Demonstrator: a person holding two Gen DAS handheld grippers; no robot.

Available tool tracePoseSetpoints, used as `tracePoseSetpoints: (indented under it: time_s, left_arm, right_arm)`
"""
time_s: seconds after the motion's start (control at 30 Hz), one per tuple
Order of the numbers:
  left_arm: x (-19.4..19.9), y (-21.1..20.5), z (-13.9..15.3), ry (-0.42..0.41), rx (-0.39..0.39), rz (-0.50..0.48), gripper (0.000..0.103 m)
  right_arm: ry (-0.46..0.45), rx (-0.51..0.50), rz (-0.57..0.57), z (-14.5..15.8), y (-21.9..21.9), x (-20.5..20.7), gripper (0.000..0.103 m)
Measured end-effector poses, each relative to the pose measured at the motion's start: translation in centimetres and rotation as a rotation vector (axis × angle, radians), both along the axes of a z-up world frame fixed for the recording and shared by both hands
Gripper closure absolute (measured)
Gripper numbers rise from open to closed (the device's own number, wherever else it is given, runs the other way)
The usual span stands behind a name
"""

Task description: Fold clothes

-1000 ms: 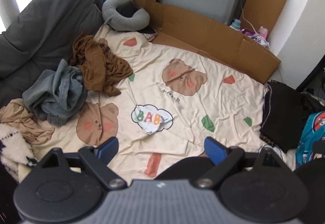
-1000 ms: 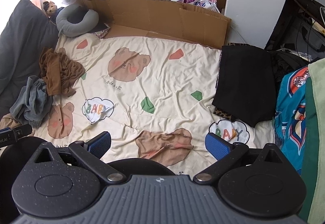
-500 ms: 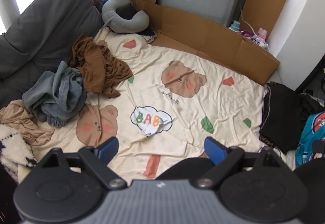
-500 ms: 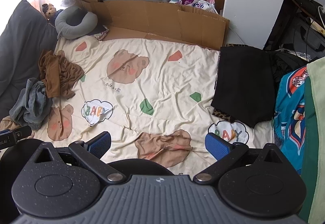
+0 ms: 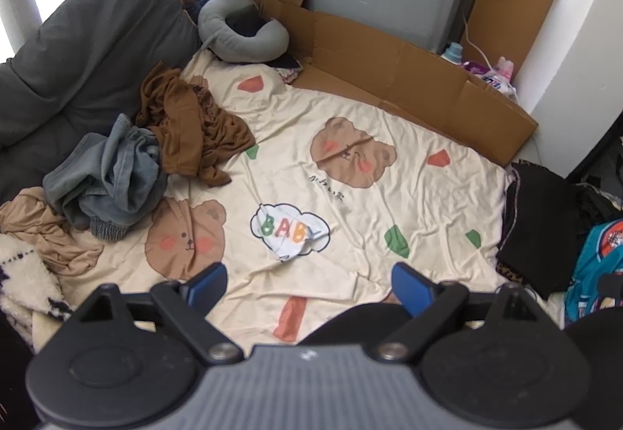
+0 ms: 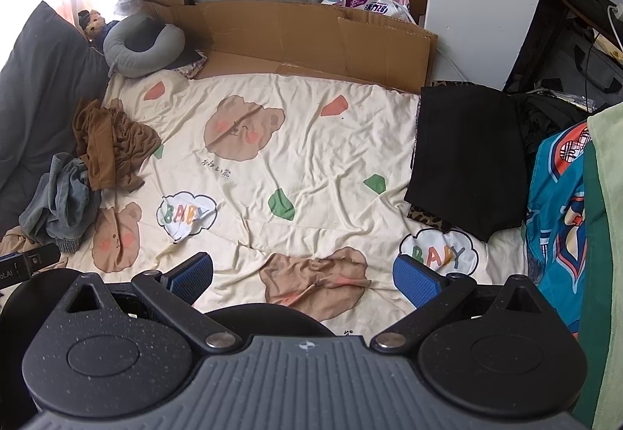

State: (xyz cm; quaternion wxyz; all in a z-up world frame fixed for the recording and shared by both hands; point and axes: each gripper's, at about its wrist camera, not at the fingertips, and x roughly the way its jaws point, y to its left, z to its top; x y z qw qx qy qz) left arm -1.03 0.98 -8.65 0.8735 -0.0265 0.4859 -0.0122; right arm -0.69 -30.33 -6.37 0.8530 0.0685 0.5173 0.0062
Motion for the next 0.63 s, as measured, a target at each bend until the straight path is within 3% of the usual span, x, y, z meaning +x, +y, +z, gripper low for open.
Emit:
tracePoseSetpoints:
  time_s: [0.63]
  left_arm:
    - [0.09,-0.01,-0.04,0.01,-0.003,0.002,0.01]
  right_arm:
    - [-0.003,-0.002,0.0,0.02,0.07,0.05,0.002]
